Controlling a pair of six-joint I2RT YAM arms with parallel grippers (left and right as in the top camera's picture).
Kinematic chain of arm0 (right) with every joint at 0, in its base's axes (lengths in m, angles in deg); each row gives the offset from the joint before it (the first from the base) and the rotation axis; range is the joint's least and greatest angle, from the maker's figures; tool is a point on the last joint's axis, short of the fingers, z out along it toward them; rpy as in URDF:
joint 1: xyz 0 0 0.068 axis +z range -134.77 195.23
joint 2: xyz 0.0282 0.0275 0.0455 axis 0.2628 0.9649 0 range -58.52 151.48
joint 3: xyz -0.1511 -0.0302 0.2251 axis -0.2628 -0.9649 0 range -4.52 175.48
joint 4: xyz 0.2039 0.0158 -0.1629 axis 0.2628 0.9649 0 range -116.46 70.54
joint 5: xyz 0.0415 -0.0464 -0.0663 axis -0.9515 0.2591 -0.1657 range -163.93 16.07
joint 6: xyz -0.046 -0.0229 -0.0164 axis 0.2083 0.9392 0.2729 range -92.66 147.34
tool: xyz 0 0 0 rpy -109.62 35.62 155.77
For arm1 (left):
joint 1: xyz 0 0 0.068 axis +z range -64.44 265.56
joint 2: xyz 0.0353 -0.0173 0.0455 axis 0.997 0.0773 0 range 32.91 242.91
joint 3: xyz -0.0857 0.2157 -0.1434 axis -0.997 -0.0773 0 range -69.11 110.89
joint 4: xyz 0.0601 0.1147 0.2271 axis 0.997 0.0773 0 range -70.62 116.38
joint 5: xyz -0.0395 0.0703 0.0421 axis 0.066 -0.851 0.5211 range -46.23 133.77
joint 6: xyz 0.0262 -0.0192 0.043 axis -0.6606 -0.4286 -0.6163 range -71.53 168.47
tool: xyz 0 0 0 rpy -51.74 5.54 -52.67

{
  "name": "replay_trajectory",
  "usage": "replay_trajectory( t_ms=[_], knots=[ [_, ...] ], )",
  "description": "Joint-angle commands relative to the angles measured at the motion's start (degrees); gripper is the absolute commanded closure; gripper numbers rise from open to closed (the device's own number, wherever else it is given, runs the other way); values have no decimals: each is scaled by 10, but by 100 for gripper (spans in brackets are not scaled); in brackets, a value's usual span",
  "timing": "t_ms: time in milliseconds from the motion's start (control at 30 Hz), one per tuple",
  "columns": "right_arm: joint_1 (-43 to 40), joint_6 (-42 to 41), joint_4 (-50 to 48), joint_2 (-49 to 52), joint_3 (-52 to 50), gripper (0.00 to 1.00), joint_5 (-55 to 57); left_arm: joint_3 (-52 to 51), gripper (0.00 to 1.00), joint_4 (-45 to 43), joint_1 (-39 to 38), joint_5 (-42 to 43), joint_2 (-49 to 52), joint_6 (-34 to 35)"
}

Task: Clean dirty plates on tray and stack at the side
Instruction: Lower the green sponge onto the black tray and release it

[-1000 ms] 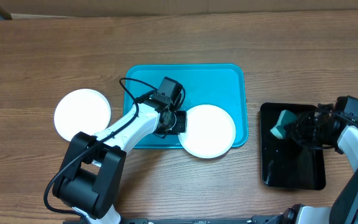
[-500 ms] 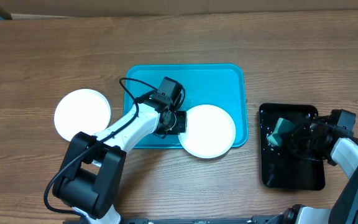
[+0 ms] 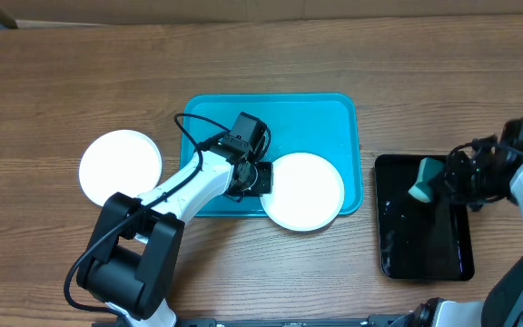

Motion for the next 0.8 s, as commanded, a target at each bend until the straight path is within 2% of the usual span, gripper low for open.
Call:
replay_trajectory(
  t_ms=[0, 167, 233, 467, 600, 667, 700, 733, 767],
  knots=[
    [21, 22, 26, -1, 32, 96, 90, -3, 96, 3, 3, -6, -9, 5],
    [47, 22, 50, -1, 34, 96, 148, -3, 96, 3, 3, -6, -9, 5],
    [58, 22, 50, -1, 34, 92, 161, -3, 96, 2, 3, -6, -9, 5],
    [84, 22, 37, 0, 24, 91, 165, -3, 96, 1, 3, -6, -9, 5],
    [90, 21, 7, 0, -9, 85, 164, -3, 96, 1, 3, -6, -9, 5],
    [92, 19, -9, 0, -23, 75, 163, -3, 96, 1, 3, -6, -9, 5],
    [92, 17, -13, 0, -27, 61, 160, -3, 96, 1, 3, -6, -9, 5],
    [92, 10, -13, 0, -27, 53, 160, -3, 96, 1, 3, -6, -9, 5],
    [92, 9, -13, 0, -27, 39, 160, -3, 96, 1, 3, -6, -9, 5]
  ],
)
